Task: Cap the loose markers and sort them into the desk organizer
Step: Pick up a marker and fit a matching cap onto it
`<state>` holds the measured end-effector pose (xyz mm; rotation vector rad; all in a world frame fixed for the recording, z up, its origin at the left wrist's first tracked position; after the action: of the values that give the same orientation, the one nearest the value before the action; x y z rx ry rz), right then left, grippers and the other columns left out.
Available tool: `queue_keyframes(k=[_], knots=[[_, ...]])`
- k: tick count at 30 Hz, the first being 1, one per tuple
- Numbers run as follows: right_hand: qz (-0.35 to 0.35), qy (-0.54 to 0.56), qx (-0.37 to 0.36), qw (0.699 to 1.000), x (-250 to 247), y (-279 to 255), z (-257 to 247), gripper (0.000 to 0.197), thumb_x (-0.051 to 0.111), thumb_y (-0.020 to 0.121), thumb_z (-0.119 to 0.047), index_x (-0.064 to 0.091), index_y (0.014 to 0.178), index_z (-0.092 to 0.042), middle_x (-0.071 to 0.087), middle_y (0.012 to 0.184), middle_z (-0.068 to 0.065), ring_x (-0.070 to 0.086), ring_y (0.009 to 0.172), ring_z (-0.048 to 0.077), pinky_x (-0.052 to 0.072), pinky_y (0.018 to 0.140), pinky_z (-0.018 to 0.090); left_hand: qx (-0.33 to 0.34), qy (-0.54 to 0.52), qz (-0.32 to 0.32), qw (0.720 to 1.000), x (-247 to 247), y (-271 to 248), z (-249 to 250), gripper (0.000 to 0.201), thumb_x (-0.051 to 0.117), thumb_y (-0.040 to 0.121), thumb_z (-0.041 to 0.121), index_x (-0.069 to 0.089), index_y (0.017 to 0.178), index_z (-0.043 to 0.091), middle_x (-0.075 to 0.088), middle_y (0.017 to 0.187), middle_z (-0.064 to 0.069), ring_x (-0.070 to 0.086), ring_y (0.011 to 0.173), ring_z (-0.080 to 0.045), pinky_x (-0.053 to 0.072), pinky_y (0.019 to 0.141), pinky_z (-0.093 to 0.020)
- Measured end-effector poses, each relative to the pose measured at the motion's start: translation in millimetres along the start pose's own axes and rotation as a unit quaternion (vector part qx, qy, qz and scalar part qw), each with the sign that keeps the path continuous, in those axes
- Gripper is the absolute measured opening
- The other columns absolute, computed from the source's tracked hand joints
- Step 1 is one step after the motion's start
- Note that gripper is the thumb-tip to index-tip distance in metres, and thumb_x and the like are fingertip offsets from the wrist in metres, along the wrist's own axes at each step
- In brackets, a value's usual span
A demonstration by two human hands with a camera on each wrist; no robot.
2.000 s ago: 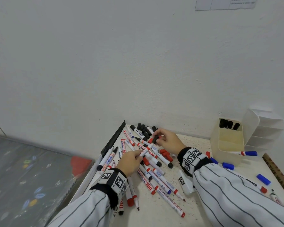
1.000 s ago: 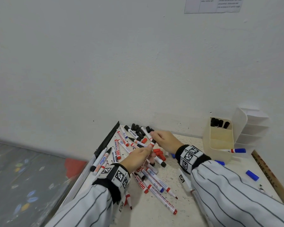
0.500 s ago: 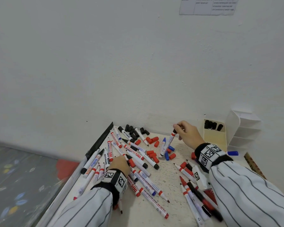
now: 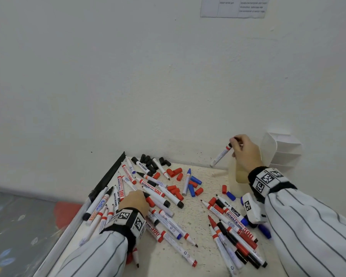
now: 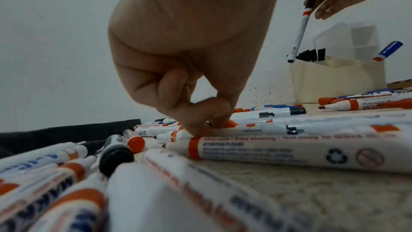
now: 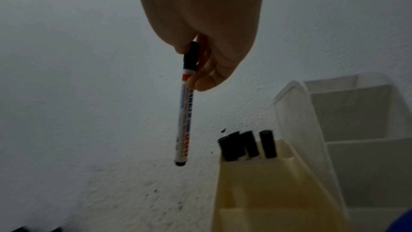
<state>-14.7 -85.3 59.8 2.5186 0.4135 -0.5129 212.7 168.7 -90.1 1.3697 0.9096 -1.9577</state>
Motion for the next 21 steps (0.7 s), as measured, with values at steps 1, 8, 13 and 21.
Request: queue_keyframes(k=[1, 8, 13, 21], knots=[[0.026, -0.007, -0.001, 1.0, -11.5, 5.7, 1.2, 0.019, 0.047, 0.096, -0.018, 0.054, 0.107, -0.005, 0.061, 0.093, 0.008, 0.055, 0.068, 0.017, 0.046, 0.054, 0.012, 0.0, -0.002, 0.003, 1.0, -0.2, -0.2, 0.6, 0.017, 0.043, 0.094, 0.026, 0.053, 0.101, 0.015, 0.052, 0.087, 0.001, 0.054, 0.08, -0.015, 0.049, 0.079, -0.026], [0.168, -0.032, 0.024, 0.985, -74.0, 35.0, 25.7, 0.022, 0.046, 0.096, -0.015, 0.055, 0.109, 0.0, 0.061, 0.099, 0.018, 0.063, 0.091, 0.034, 0.052, 0.084, 0.047, -0.048, -0.102, -0.036, 0.993, 13.8, 9.0, -13.2, 0.025, 0.05, 0.091, 0.027, 0.044, 0.11, 0.012, 0.056, 0.1, -0.003, 0.055, 0.086, -0.015, 0.049, 0.085, -0.027], [0.222, -0.098, 0.027, 0.97, -90.3, 37.7, 34.4, 0.024, 0.042, 0.096, -0.011, 0.053, 0.113, 0.003, 0.057, 0.111, 0.024, 0.055, 0.102, 0.036, 0.046, 0.09, 0.044, -0.104, -0.272, -0.011, 0.957, 16.1, 13.3, -30.2, 0.038, 0.062, 0.084, 0.022, 0.04, 0.108, 0.004, 0.057, 0.094, -0.007, 0.055, 0.078, -0.017, 0.045, 0.064, -0.027], [0.148, -0.129, 0.039, 0.98, -59.6, 40.0, 48.7, 0.025, 0.045, 0.095, -0.011, 0.053, 0.117, -0.002, 0.053, 0.115, 0.024, 0.055, 0.102, 0.037, 0.042, 0.093, 0.041, -0.084, -0.395, 0.097, 0.909, -6.0, 9.1, -32.0, 0.036, 0.061, 0.085, 0.019, 0.029, 0.101, 0.012, 0.048, 0.084, -0.003, 0.051, 0.079, -0.021, 0.042, 0.072, -0.033]])
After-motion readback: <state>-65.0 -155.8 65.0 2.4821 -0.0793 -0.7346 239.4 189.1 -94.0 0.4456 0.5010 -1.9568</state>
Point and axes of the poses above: each hand's wrist, its own y-axis towards the middle knuckle, its own x-axis out of the palm, z = x × y, the point moved 9 cm from there along y, towards the middle knuckle
